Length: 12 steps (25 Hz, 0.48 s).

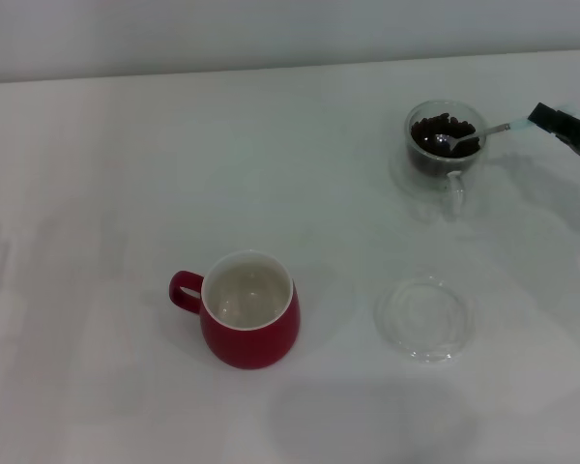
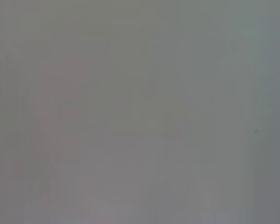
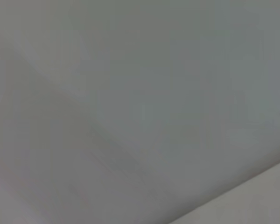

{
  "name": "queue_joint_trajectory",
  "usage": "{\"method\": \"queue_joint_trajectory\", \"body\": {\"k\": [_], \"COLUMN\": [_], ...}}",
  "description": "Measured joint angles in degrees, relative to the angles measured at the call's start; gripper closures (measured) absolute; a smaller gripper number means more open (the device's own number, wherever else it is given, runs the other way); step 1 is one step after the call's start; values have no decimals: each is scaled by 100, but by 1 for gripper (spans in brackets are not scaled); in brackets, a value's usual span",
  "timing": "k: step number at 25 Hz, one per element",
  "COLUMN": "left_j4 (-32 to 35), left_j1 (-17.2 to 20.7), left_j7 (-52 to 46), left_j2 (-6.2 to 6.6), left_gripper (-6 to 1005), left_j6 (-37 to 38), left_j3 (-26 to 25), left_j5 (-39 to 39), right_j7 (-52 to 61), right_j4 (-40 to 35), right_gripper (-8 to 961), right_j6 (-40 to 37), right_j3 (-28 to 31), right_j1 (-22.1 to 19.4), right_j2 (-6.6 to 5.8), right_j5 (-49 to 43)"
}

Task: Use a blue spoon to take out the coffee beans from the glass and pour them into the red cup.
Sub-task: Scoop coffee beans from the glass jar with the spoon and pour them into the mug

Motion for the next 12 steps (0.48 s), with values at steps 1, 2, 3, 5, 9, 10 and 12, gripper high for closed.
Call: {"method": "queue_joint_trajectory", "body": {"k": [1, 2, 3, 5, 9, 10, 12], "left_j4": [4, 8, 11, 18, 28, 34, 41], "left_j1": [11, 19, 22, 27, 35, 35, 35], "left_j7": [-1, -1, -1, -2, -4, -6, -9], "left_j2": [0, 0, 0, 0, 0, 0, 0], "left_gripper": [272, 272, 272, 272, 272, 272, 272], "left_j6": [0, 0, 0, 0, -8, -22, -40], "left_j3": [0, 0, 0, 0, 0, 0, 0], "left_j5": [0, 0, 0, -6, -56, -58, -60], "right_j7": [39, 86, 145, 252, 369, 425, 576], "right_j4": [0, -1, -1, -4, -13, -14, -9], "right_gripper": [806, 807, 807, 807, 807, 807, 807], "right_j6": [8, 9, 14, 37, 62, 79, 93], "right_j3": [0, 0, -2, 3, 33, 24, 4], "right_j1": [15, 32, 50, 77, 117, 132, 153], "right_j2": [-11, -26, -44, -84, -140, -160, -211], "right_j5": [-20, -43, -72, -145, -178, -180, -237]}}
